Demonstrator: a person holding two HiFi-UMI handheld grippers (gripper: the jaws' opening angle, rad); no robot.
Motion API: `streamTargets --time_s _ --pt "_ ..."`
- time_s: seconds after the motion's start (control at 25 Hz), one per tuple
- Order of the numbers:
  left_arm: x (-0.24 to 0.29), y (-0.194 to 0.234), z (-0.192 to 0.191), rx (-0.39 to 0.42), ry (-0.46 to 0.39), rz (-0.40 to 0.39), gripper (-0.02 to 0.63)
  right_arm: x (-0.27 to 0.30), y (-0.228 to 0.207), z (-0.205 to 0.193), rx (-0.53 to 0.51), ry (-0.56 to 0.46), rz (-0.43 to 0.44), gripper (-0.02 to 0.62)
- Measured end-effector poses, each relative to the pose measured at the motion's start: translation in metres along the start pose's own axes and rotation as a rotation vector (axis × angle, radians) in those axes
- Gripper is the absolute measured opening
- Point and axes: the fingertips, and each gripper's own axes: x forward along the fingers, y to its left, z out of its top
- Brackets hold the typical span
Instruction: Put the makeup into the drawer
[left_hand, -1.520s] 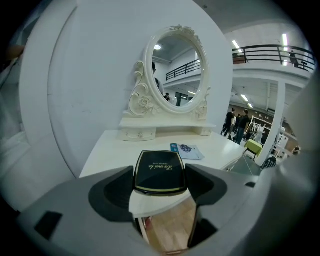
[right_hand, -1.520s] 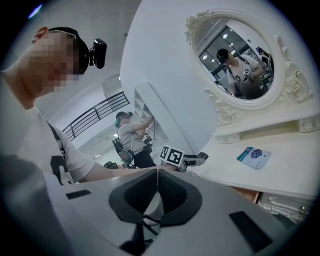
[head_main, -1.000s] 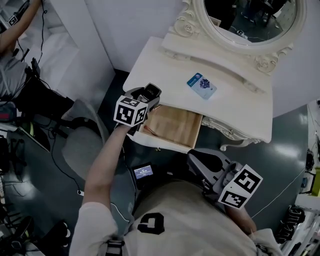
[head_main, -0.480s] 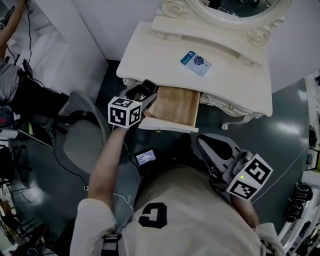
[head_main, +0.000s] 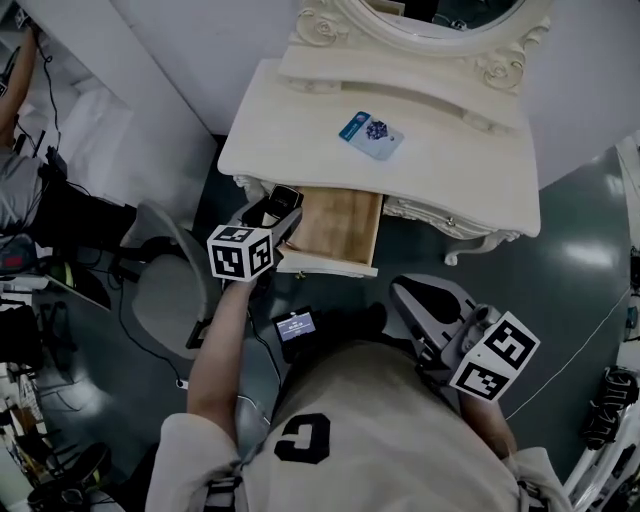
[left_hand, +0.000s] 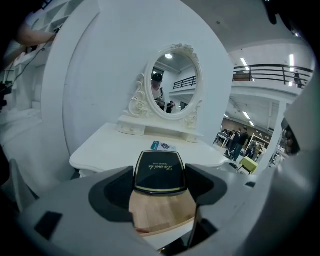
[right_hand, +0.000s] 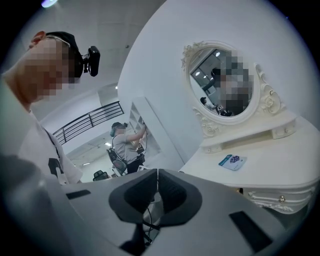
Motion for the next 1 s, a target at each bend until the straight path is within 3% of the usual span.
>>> streamTargets --time_s 0.24,0.52,1.0 --pt "0.017 -0.024 -0.013 -0.019 0.051 0.083 0.373 -0.031 -0.039 0.002 0.061 0.006 0.071 0.028" --pt "0.025 -0.038 -0.03 0.02 0.131 0.16 0.373 -0.043 -0.057 0.005 0.063 0.028 0.166 0.028" --pt "0.06 -0.005 -0.065 0.051 0.275 0.192 0.373 -0.037 -0.068 0.001 0.082 0.042 0.141 0.028"
